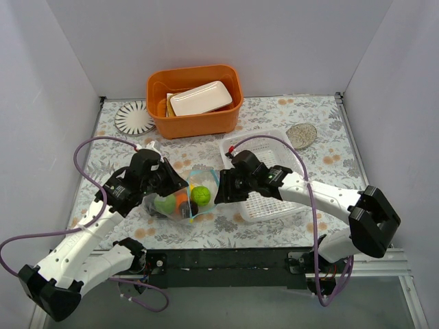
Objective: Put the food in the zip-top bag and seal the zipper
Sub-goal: Adjust the zipper food storage bag at the center of the board.
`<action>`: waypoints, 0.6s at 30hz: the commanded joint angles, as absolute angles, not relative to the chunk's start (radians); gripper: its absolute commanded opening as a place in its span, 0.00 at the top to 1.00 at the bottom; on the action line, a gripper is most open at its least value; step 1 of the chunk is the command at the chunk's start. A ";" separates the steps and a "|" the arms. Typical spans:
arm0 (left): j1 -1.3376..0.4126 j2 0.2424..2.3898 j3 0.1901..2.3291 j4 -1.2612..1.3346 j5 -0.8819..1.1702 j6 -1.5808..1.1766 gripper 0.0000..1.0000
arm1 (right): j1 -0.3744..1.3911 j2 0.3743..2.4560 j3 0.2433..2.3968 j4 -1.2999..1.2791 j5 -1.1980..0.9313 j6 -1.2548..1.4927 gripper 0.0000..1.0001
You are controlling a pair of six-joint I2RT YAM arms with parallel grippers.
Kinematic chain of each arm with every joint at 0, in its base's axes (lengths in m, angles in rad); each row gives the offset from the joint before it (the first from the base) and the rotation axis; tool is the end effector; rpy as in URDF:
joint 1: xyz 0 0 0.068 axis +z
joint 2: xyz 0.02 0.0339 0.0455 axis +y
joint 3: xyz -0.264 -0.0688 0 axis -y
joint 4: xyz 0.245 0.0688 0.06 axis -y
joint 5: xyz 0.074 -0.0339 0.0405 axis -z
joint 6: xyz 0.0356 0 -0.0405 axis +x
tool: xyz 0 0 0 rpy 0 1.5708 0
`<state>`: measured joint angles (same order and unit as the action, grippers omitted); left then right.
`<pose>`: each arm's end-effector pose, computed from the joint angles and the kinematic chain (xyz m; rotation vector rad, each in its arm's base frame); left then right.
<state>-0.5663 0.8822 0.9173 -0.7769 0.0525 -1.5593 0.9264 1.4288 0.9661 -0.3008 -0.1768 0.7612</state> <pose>0.1473 -0.0959 0.3119 -1.2088 2.2941 -1.0299 0.1797 0.2495 0.2438 -0.3080 2.5448 0.9683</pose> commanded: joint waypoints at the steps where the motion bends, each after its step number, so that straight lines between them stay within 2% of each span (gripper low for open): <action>1: -0.569 0.861 0.945 -0.808 0.049 -1.554 1.00 | 0.937 1.437 1.005 -0.299 -0.101 0.793 0.49; 5: -0.569 0.862 0.937 -0.801 0.057 -1.551 1.00 | 0.937 1.454 1.002 -0.261 -0.097 0.807 0.48; 10: -0.569 0.865 0.939 -0.796 0.061 -1.551 1.00 | 0.939 1.506 1.025 -0.242 -0.126 0.804 0.54; 13: -0.569 0.871 0.937 -0.787 0.078 -1.540 1.00 | 0.943 1.513 1.028 -0.219 -0.135 0.795 0.70; 18: -0.569 0.903 0.925 -0.772 0.170 -1.493 1.00 | 0.945 1.493 1.037 -0.181 -0.118 0.766 0.85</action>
